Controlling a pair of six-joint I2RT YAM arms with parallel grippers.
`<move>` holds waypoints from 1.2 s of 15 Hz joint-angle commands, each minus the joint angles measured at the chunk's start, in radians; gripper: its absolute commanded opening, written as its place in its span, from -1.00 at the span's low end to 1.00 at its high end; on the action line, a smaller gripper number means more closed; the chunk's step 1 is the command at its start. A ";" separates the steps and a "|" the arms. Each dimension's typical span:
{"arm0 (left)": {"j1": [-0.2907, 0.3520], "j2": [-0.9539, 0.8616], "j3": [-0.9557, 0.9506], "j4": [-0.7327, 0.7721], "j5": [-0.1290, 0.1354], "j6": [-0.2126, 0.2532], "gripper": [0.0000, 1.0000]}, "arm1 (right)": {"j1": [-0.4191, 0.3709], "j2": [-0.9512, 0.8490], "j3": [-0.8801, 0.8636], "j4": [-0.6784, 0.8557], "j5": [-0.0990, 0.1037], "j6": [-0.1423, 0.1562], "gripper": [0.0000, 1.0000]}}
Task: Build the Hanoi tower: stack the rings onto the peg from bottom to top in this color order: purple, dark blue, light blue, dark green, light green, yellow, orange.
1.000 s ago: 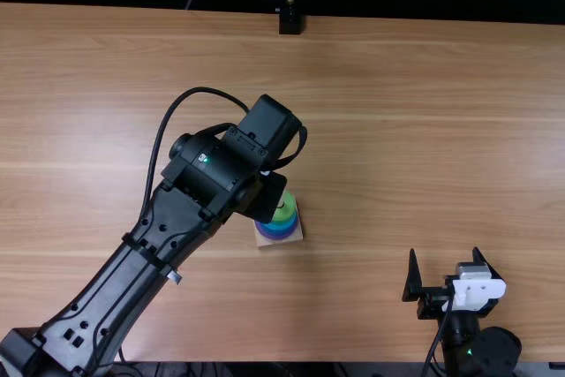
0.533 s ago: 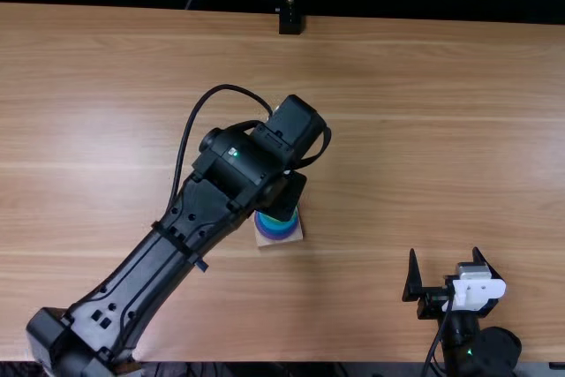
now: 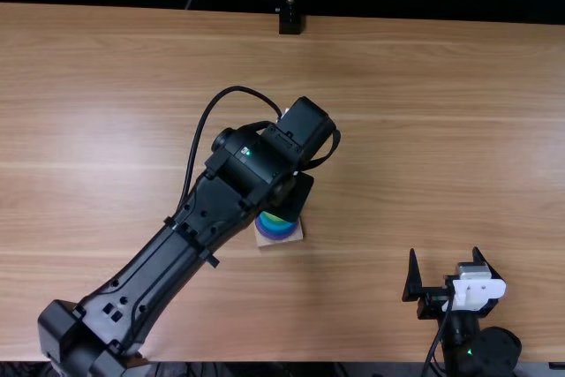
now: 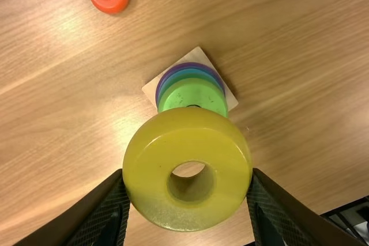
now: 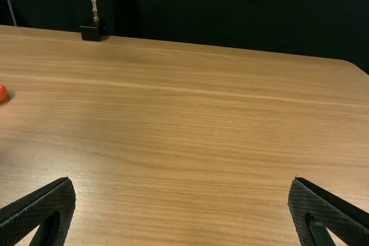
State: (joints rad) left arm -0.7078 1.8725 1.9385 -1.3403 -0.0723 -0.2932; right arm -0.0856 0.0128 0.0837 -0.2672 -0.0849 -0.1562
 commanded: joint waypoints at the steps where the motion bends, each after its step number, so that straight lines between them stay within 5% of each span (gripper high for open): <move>1: -0.012 0.028 0.037 0.000 -0.003 -0.011 -1.00 | -0.011 -0.013 -0.068 -0.052 0.002 -0.002 1.00; 8: -0.013 0.045 0.033 -0.009 -0.001 -0.011 -1.00 | -0.011 -0.013 -0.068 -0.052 0.002 -0.004 1.00; 9: -0.013 0.045 0.033 -0.013 -0.001 -0.011 -0.66 | -0.011 -0.013 -0.068 -0.052 0.002 -0.004 1.00; 11: -0.012 0.047 0.027 -0.014 0.002 -0.009 0.63 | -0.011 -0.013 -0.068 -0.052 0.002 -0.004 1.00; 12: -0.012 0.048 0.023 -0.018 0.039 -0.009 1.00 | -0.011 -0.013 -0.068 -0.052 0.002 -0.002 1.00; 14: 0.001 0.047 0.019 -0.026 0.181 -0.009 1.00 | -0.011 -0.013 -0.068 -0.052 0.002 -0.002 1.00; 15: 0.004 0.045 0.011 -0.026 0.205 -0.009 1.00 | -0.011 -0.013 -0.068 -0.052 0.002 -0.004 1.00; 18: 0.005 0.043 0.011 -0.014 0.205 -0.005 1.00 | -0.011 -0.013 -0.068 -0.052 0.002 -0.004 1.00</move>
State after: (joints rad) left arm -0.7067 1.8954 1.9427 -1.3552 0.1089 -0.2932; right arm -0.0860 0.0128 0.0841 -0.2668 -0.0849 -0.1558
